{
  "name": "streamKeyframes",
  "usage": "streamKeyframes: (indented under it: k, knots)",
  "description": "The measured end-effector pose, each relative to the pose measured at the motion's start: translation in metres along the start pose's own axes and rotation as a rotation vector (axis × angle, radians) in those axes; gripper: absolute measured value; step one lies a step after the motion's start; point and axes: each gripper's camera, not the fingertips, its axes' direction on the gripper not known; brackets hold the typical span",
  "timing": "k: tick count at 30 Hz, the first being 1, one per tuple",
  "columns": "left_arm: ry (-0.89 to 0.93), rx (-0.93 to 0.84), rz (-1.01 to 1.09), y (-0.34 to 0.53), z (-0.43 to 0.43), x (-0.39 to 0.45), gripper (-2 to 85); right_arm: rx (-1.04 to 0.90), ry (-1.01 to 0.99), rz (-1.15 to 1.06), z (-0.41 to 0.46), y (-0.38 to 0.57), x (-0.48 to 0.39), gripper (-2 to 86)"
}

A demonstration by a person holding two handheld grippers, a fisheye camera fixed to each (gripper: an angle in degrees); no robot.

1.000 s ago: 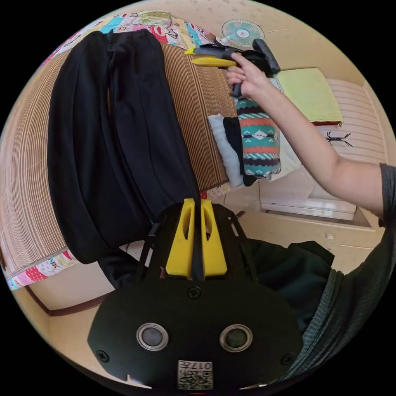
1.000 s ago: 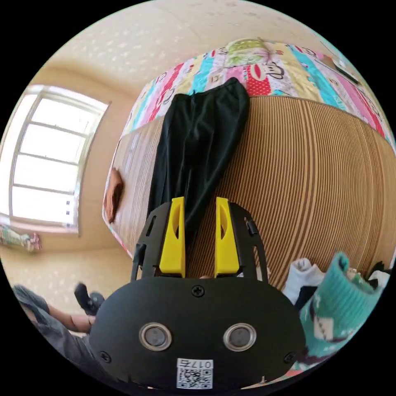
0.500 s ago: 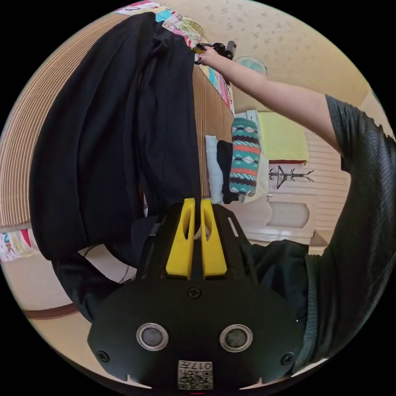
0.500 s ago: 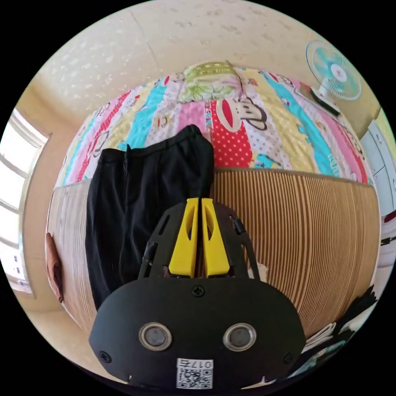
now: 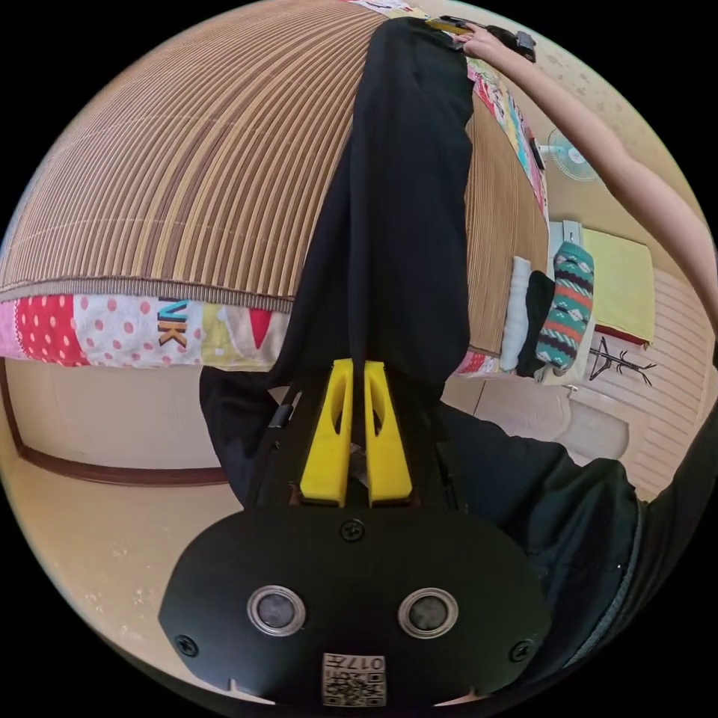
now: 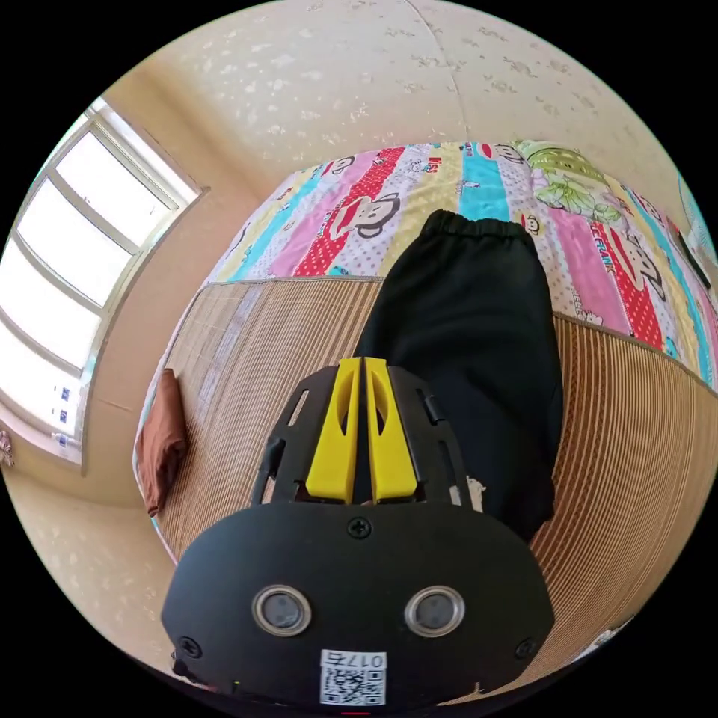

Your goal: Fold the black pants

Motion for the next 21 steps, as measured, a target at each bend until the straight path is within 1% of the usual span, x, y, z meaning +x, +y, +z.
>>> streamKeyframes:
  k: [2, 4, 5, 6, 7, 9, 10, 12, 14, 16, 17, 18, 19, 20, 21]
  knots:
    - [0.019, -0.035, 0.029, -0.010, 0.001, -0.007, 0.3, -0.010, -0.033, -0.067, -0.026, 0.046, 0.009, 3.5]
    - [0.041, -0.062, 0.045, -0.015, -0.001, -0.010, 0.3, -0.081, -0.001, -0.126, -0.049, 0.104, 0.019, 4.3]
    - [0.058, -0.080, 0.058, -0.018, -0.004, -0.011, 0.3, -0.157, 0.019, -0.135, -0.061, 0.146, 0.027, 4.8]
    - [0.065, -0.090, 0.065, -0.020, -0.005, -0.011, 0.2, -0.241, 0.031, -0.113, -0.070, 0.190, 0.036, 5.5]
    - [0.075, -0.105, 0.083, -0.023, -0.009, -0.010, 0.1, -0.282, 0.035, -0.098, -0.075, 0.213, 0.040, 5.9]
    - [0.080, -0.127, 0.115, -0.027, -0.016, -0.007, 0.0, -0.423, 0.070, -0.029, -0.095, 0.302, 0.041, 6.7]
    - [0.079, -0.146, 0.137, -0.030, -0.020, -0.005, 0.0, -0.451, 0.076, -0.014, -0.100, 0.321, 0.039, 6.9]
    - [0.086, -0.176, 0.170, -0.035, -0.026, -0.001, 0.0, -0.584, 0.037, 0.060, -0.108, 0.391, 0.023, 7.3]
    - [0.096, -0.229, 0.204, -0.042, -0.031, 0.004, -0.1, -0.682, 0.003, 0.067, -0.105, 0.432, 0.001, 7.3]
    - [0.069, -0.280, 0.226, -0.047, -0.034, 0.007, -0.2, -0.722, 0.094, 0.012, -0.103, 0.454, -0.024, 6.4]
    - [0.057, -0.320, 0.249, -0.049, -0.036, 0.009, -0.2, -0.742, 0.197, 0.002, -0.104, 0.456, -0.033, 4.9]
    - [0.073, -0.349, 0.262, -0.050, -0.037, 0.011, -0.2, -0.772, 0.205, -0.001, -0.109, 0.448, -0.041, 3.9]
    - [0.196, -0.415, 0.302, -0.051, -0.041, 0.014, -0.3, -0.775, 0.199, 0.005, -0.115, 0.442, -0.045, 3.6]
    - [0.385, -0.434, 0.350, -0.051, -0.053, 0.019, -0.4, -0.757, 0.183, 0.022, -0.132, 0.431, -0.052, 3.2]
    - [0.478, -0.427, 0.371, -0.050, -0.061, 0.021, -0.5, -0.719, 0.163, 0.041, -0.152, 0.424, -0.057, 2.8]
